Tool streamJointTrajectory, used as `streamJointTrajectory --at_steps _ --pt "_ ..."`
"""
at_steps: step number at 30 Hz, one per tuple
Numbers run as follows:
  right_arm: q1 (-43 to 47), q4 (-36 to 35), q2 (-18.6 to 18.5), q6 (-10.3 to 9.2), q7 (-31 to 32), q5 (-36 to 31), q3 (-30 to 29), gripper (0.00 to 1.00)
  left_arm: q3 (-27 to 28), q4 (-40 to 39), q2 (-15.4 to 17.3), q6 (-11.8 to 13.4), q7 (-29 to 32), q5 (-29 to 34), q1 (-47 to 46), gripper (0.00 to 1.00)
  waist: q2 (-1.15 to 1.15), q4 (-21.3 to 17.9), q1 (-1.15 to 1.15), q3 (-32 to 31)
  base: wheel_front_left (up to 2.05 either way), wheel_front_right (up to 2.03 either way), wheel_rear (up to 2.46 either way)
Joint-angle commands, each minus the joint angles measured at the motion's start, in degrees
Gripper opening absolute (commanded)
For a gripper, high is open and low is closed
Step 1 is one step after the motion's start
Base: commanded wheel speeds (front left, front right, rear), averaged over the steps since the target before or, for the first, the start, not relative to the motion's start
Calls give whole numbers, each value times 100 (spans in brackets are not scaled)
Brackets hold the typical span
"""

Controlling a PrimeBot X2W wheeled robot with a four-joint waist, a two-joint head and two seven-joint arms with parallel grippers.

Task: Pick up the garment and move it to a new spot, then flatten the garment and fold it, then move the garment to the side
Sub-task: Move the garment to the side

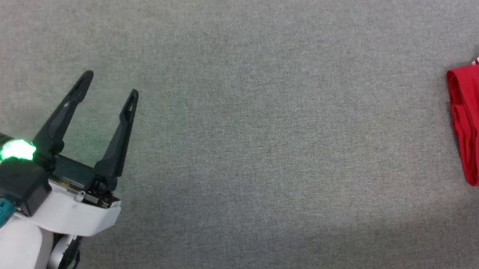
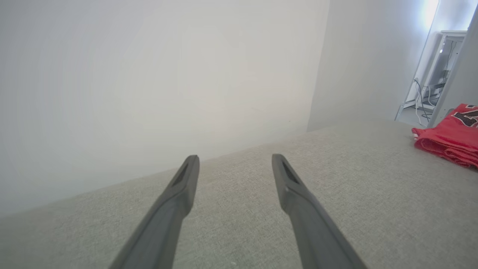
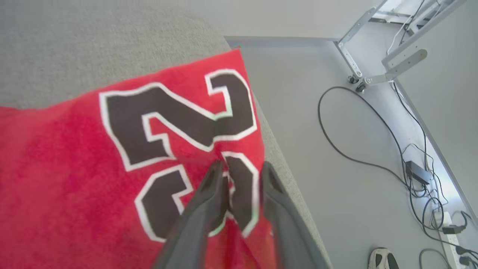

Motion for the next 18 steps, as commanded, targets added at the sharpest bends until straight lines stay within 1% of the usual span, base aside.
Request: streamJointTrajectory --at_steps 1,6,10,13,18 --pt "-57 40 -56 -6 -87 -17 71 100 56 54 -77 7 -4 -26 20 100 0 51 0 -154 0 0 0" --pt "36 32 -152 -6 -207 95 357 100 182 229 -313 15 -4 -64 188 100 0 195 0 -548 0 0 0" --pt "196 -163 -149 -6 -199 297 769 100 304 365 -458 13 -4 -74 332 100 0 348 0 -869 0 0 0" --pt "343 -384 -101 -6 -186 483 1121 100 447 457 -513 12 -4 -91 472 100 0 453 0 -1060 0 0 0" --pt "702 -755 82 -6 -242 829 1596 100 559 713 -566 10 -1 -84 714 100 0 669 0 -1393 0 0 0"
